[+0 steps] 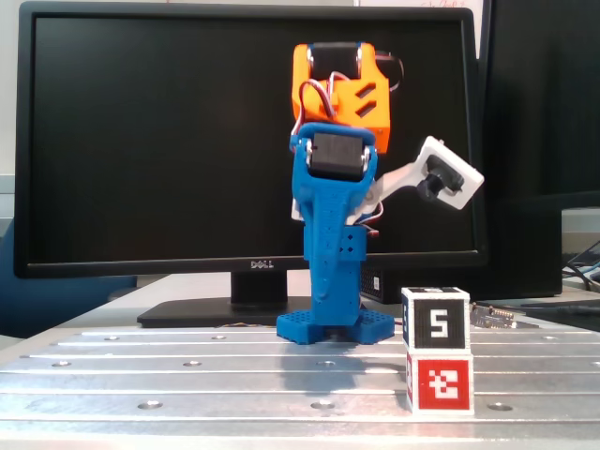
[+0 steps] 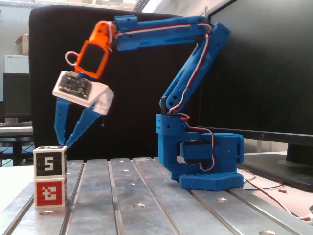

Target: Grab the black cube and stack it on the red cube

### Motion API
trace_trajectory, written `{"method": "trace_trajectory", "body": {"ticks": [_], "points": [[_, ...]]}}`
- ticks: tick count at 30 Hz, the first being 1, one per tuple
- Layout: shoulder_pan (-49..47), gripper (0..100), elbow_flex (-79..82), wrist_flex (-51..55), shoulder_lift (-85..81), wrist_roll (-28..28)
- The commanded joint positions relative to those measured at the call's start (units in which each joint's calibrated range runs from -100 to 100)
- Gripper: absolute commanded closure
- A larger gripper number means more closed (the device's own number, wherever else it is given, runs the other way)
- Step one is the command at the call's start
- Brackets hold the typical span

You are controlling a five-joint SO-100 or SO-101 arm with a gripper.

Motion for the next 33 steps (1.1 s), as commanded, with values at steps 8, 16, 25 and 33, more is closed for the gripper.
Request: {"method": "trace_trajectory", "body": {"ticks": [8,16,25,33], "points": [[0.3,99,12.4,-4.7,-16.0,-0.3],[1.6,99,21.2,-7.4,-26.7,-2.2],[1.7,99,30.0,-7.7,-37.4,-2.2],[1.7,99,37.8,-7.0,-49.3,-2.3]]}}
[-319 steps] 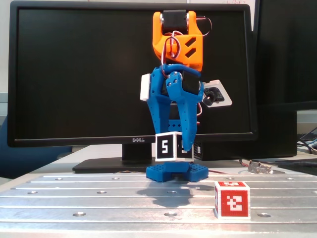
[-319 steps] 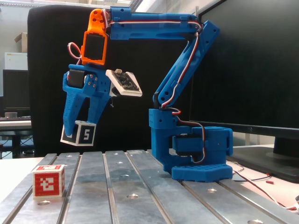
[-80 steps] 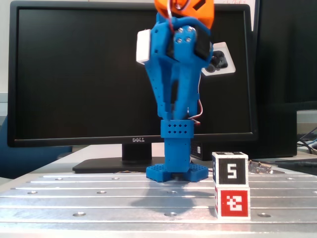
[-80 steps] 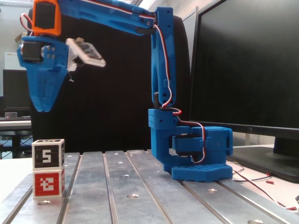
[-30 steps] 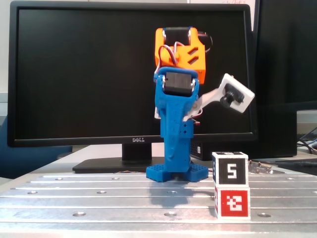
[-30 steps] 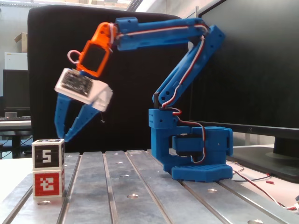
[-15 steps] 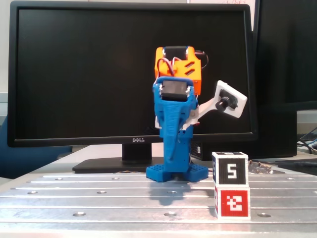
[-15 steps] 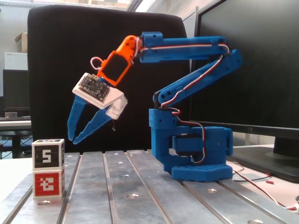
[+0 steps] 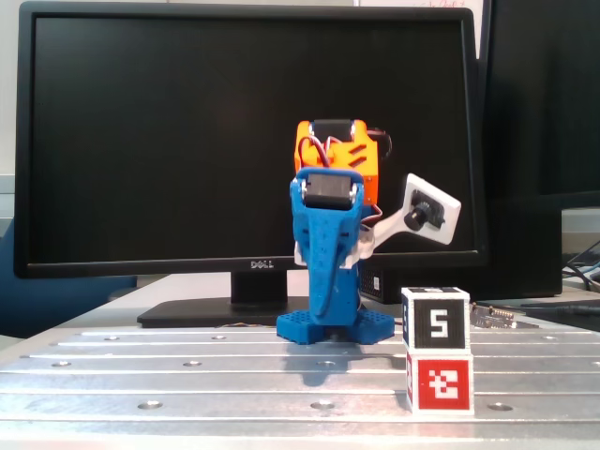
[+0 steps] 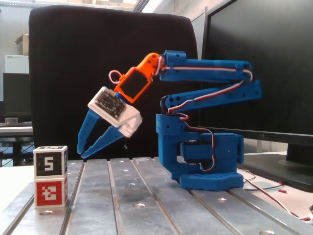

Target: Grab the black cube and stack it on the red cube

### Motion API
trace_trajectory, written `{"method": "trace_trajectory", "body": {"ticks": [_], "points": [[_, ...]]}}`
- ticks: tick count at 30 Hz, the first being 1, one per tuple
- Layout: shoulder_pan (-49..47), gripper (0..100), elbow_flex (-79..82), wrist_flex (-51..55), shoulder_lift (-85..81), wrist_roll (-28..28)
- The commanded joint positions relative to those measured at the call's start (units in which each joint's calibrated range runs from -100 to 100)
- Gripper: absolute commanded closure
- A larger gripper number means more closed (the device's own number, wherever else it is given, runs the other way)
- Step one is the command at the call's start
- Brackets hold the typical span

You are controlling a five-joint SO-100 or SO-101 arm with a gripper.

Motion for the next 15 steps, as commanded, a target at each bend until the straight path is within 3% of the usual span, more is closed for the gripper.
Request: {"method": "trace_trajectory", "body": {"ticks": [1,15], "points": [[0.0,99,1.6,0.1,-5.4,-0.4],[0.0,99,7.9,8.7,-20.3,-0.6]]}}
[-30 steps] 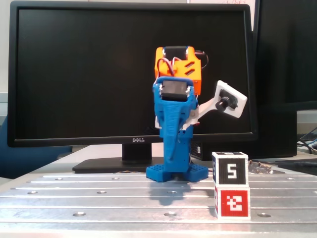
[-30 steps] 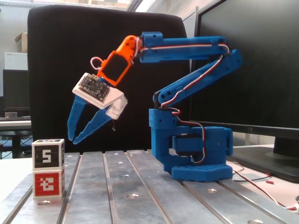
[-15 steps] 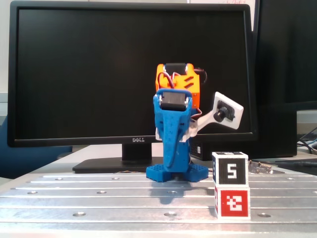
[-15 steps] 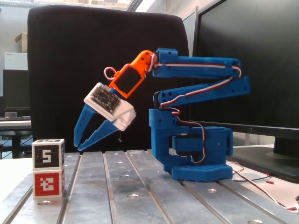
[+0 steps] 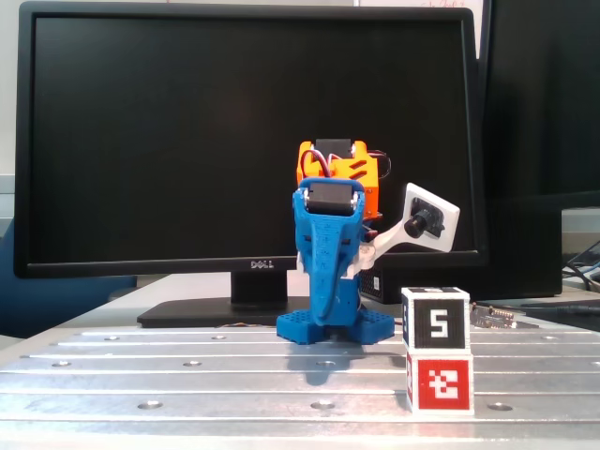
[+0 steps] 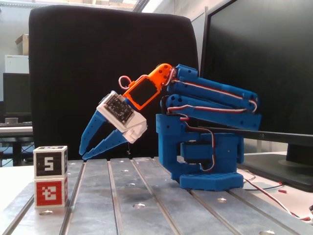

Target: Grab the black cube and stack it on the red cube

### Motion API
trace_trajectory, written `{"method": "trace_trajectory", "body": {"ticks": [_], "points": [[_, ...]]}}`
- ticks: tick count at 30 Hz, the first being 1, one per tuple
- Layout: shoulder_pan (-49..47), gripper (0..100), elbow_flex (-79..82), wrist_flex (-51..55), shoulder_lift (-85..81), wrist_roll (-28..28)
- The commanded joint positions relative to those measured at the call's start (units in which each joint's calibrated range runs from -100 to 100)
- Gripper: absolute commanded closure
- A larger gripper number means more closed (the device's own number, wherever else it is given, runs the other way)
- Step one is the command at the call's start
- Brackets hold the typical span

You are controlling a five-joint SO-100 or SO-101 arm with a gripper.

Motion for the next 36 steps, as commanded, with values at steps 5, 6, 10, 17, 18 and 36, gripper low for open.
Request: {"method": "trace_trajectory", "body": {"ticks": [5,6,10,17,18,36], "points": [[0.3,99,2.6,1.2,0.1,-0.3],[0.3,99,2.6,1.6,0.2,-0.3],[0.3,99,2.6,3.6,-0.1,-1.2],[0.3,99,2.6,4.4,0.2,-4.1],[0.3,99,2.6,4.4,0.4,-4.2],[0.0,99,2.6,14.3,0.0,-4.1]]}}
